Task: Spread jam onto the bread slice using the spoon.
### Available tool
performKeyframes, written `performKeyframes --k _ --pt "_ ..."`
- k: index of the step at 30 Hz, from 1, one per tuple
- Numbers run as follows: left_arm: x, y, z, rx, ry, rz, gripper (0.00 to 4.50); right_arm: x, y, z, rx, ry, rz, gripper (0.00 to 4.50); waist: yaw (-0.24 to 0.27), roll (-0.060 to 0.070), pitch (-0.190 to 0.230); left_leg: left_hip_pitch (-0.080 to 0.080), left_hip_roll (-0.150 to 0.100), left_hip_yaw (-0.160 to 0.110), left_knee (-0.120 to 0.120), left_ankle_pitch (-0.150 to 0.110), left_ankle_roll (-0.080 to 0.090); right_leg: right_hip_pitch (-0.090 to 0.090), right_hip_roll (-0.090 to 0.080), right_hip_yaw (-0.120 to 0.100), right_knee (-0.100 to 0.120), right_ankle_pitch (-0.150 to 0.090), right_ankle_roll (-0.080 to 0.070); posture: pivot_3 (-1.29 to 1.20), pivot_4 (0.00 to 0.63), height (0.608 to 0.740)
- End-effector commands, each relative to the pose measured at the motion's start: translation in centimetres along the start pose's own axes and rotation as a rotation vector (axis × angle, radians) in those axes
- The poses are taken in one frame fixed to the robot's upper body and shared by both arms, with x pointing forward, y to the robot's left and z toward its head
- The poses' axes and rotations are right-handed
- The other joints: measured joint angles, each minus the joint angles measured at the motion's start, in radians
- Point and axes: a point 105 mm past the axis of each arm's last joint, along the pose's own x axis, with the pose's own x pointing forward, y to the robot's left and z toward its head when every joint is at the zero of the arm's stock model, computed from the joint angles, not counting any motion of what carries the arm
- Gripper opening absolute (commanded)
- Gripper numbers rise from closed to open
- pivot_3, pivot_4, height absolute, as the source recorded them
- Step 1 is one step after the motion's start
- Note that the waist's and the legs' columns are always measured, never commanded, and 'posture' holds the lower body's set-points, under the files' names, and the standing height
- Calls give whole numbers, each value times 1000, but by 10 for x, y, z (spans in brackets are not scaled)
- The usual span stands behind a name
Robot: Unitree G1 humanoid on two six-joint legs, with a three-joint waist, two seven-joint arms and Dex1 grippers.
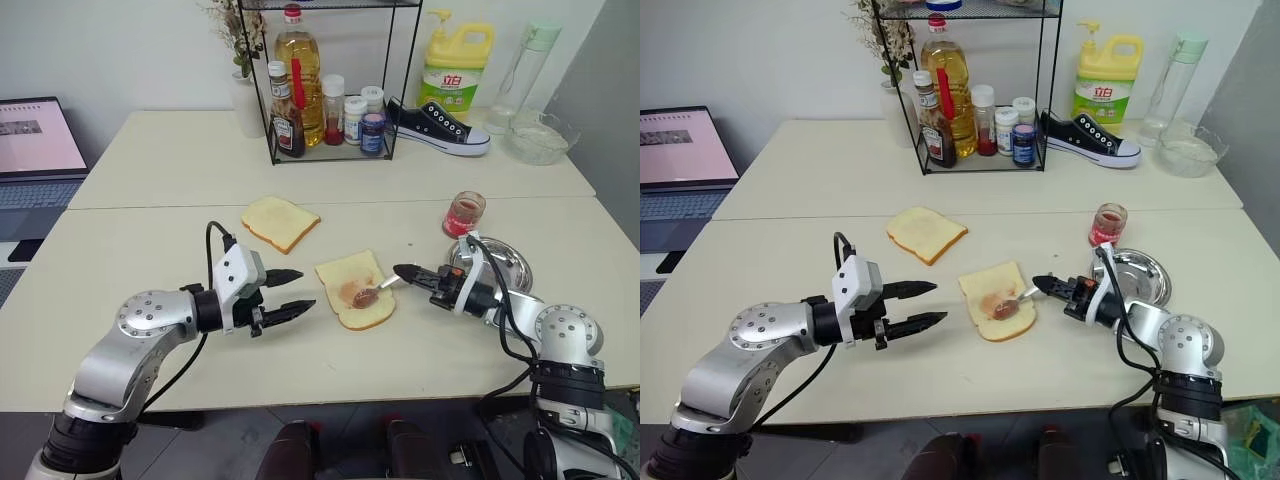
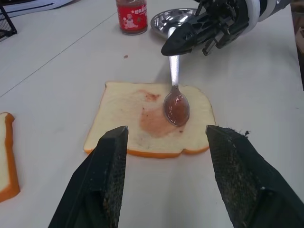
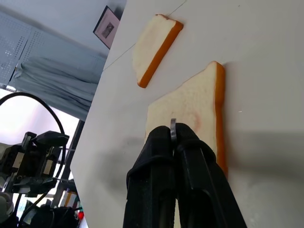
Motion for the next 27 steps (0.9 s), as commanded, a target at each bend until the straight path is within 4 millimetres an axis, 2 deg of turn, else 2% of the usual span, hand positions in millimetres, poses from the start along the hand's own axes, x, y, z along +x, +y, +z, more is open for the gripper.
performKeyframes --k 1,7,9,13,17,18,21,25,27 --pt "3 0 8 40 -28 -13 2726 -8 17 18 -39 -71 34 21 0 0 0 0 0 0 0 0 0 0 0 0 0 0 0 0 150 740" --pt "10 6 11 54 -45 -29 2726 -11 37 47 -32 -252 47 21 0 0 0 0 0 0 0 0 0 0 0 0 0 0 0 0 150 740" --pt "13 9 14 66 -52 -41 2726 -16 41 52 -33 -303 32 21 0 0 0 0 0 0 0 0 0 0 0 0 0 0 0 0 150 740" --pt "19 15 25 102 -63 -92 2726 -40 42 60 -48 -422 -52 21 6 0 0 -1 0 0 0 0 0 0 0 0 0 0 0 0 150 740" --pt "35 15 47 143 -86 -211 2726 -84 44 71 -88 -565 -184 21 11 0 0 -1 -1 0 0 0 0 0 0 -1 0 0 0 0 150 740" --pt "38 14 50 149 -92 -230 2726 -90 44 72 -92 -579 -203 21 10 0 0 -1 -1 0 1 0 0 0 0 -1 0 0 0 0 150 740" --pt "62 7 67 187 -133 -316 2726 -118 39 74 -118 -621 -312 21 9 0 0 -1 -1 1 1 0 0 1 0 0 0 0 0 0 150 740" --pt "75 4 73 206 -153 -359 2726 -128 28 72 -120 -605 -384 21 -6 0 0 -1 0 1 0 0 0 1 1 0 0 0 0 0 150 740" --pt "98 -1 75 234 -158 -409 2726 -142 3 70 -106 -587 -477 21 -5 0 0 -1 1 1 0 0 0 0 2 1 0 0 0 0 150 740"
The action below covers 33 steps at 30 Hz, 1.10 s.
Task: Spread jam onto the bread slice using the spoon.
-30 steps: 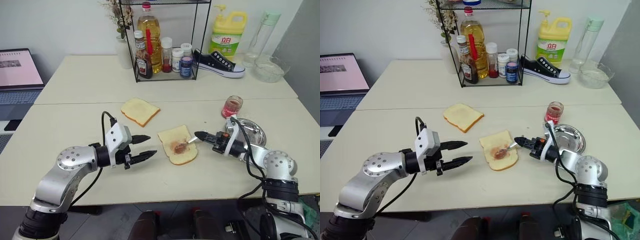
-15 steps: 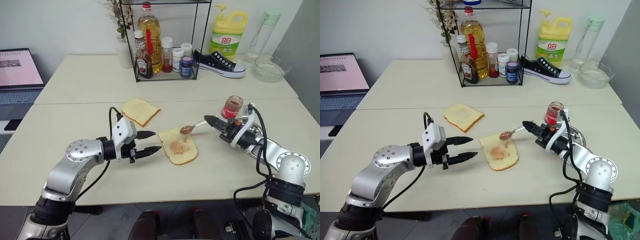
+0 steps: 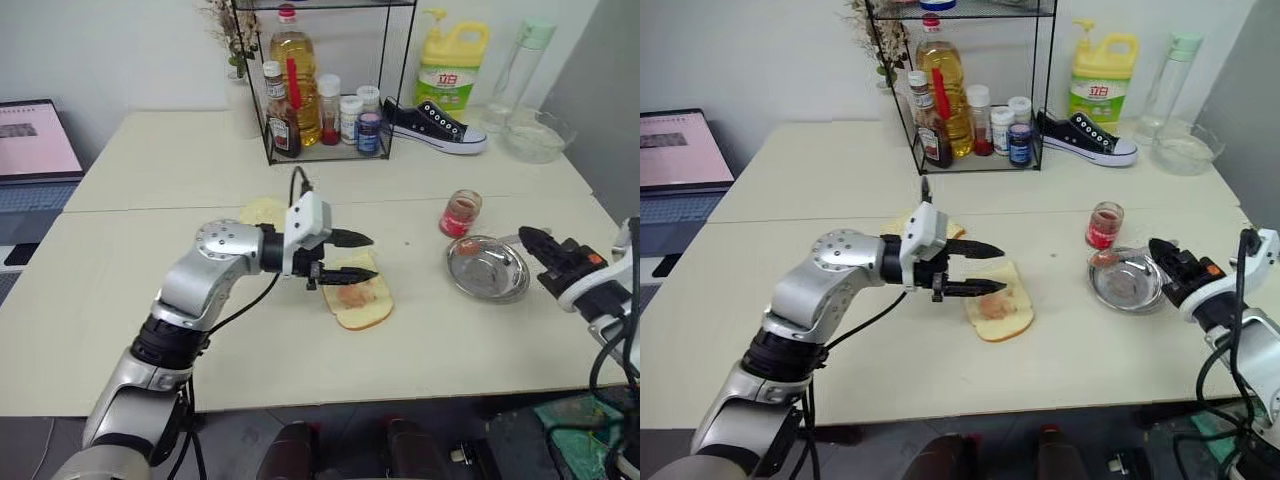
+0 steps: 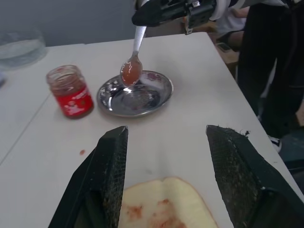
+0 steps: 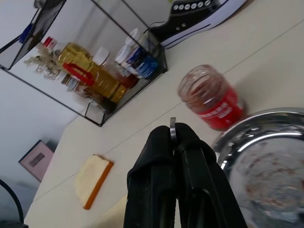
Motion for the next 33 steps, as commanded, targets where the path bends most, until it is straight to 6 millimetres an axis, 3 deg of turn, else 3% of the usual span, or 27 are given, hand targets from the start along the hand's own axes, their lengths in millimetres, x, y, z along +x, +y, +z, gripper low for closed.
performKeyframes --k 1,5,16,20,25,29,33 --pt "30 5 6 83 -10 -75 2726 -4 -28 9 -30 -5 -72 21 7 0 0 0 0 -1 1 0 0 1 0 -1 0 0 0 0 150 740" --pt "54 10 -8 63 -22 -90 2726 1 -62 17 21 -24 -125 21 11 0 0 0 -3 1 2 0 0 3 -2 0 -1 0 0 0 150 740" --pt "54 12 -17 71 -35 -74 2726 15 -99 11 103 14 -150 21 7 0 0 0 -1 1 1 0 1 1 -1 1 0 0 0 0 150 740" --pt "55 12 -14 76 -46 -65 2726 15 -105 10 110 11 -153 1005 10 0 0 0 -1 1 2 0 1 1 -1 0 0 0 0 0 150 740" --pt "55 15 -11 93 -53 -50 2726 9 -109 23 115 -36 -168 2889 9 0 0 0 -2 1 2 0 1 1 -1 0 0 0 0 0 150 740" --pt "45 25 -8 103 -43 -8 2726 -10 -109 40 98 -80 -196 4320 10 0 0 0 -2 1 2 0 1 1 -1 0 0 0 0 0 150 740" --pt "27 33 -14 110 4 36 2726 -27 -103 51 24 -84 -213 4443 10 0 0 0 -1 1 1 0 1 1 -1 0 0 0 0 0 150 740"
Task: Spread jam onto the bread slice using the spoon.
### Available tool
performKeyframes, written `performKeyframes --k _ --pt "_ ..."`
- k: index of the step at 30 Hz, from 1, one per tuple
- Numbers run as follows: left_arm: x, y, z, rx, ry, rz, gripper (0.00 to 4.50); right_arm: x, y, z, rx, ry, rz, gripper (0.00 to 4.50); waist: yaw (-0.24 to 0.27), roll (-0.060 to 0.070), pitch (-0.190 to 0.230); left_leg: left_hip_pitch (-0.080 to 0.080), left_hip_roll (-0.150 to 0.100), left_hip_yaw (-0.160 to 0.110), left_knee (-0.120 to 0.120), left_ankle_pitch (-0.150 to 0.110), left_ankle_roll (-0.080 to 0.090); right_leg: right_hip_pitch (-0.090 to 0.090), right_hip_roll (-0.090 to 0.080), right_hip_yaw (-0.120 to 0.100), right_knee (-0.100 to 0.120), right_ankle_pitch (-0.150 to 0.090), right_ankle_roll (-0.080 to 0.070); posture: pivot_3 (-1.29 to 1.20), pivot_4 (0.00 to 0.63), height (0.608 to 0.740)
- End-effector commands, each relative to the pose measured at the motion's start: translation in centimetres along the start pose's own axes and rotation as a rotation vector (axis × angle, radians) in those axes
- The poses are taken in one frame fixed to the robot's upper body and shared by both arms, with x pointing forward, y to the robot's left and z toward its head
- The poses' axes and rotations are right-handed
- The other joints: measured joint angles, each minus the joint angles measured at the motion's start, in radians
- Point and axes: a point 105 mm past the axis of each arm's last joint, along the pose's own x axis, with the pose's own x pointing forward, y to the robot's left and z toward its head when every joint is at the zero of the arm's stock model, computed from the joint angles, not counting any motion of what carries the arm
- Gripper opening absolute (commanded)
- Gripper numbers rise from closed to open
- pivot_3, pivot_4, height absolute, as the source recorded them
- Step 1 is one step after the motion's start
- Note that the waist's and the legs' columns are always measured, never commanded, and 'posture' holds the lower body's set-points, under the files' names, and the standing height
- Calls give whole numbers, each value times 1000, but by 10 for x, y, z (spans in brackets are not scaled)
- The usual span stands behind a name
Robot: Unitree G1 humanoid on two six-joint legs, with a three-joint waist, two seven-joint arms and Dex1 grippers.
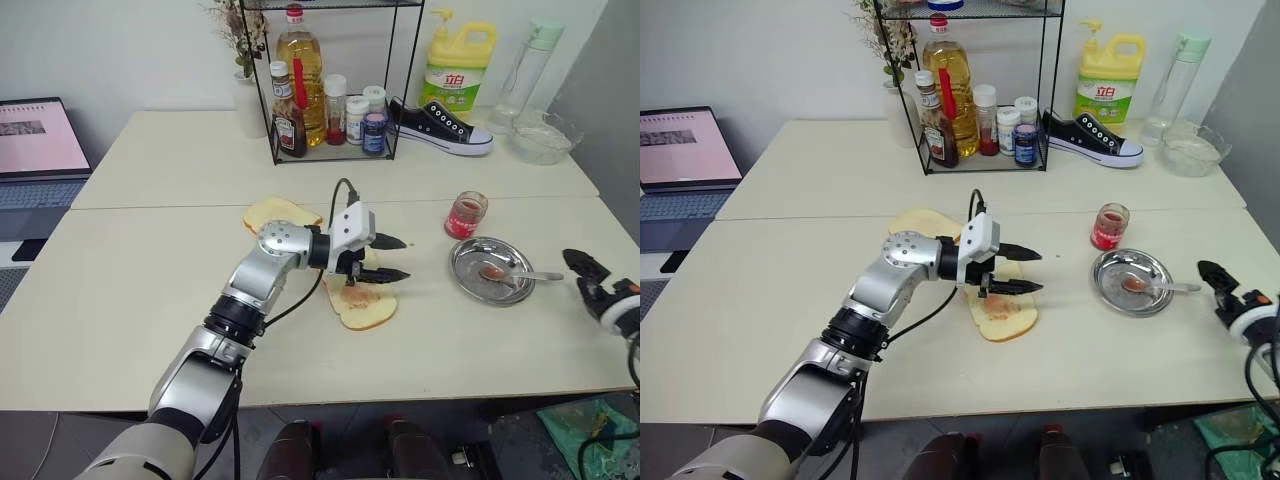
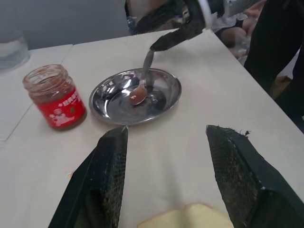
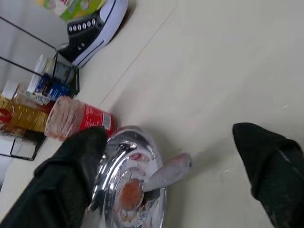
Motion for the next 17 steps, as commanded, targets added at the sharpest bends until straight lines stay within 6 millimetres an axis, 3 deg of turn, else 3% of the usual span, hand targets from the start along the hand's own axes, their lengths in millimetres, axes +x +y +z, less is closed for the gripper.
performKeyframes --k 1,4,6,10,14,17 --pt "-30 16 6 55 37 88 2726 -22 29 17 -282 18 47 4443 -1 0 0 0 0 0 0 0 0 0 0 0 0 0 0 0 150 740" --pt "-79 26 -3 24 128 190 2726 -37 67 -16 -780 269 168 4443 -12 7 0 0 0 1 -1 0 0 -1 0 1 0 0 1 0 150 740" --pt "-104 25 -6 -3 170 227 2726 -43 88 -30 -923 340 284 4443 -30 6 1 1 2 1 -2 0 0 -2 3 2 0 0 1 0 150 740" --pt "-147 16 -11 -74 277 274 2726 -49 131 -51 -1021 396 522 4443 -21 1 2 1 6 -2 -1 0 0 1 6 -2 -1 0 1 0 150 740" --pt "-183 1 -2 -142 335 338 2726 -46 153 -72 -1051 437 651 4443 -4 -4 5 1 4 -2 0 0 0 0 2 -2 -1 0 0 0 150 740" --pt "-190 -11 3 -164 356 361 2726 -42 158 -82 -1026 453 689 4443 2 -7 7 0 3 -4 0 0 0 1 -1 -1 -2 0 0 0 150 740"
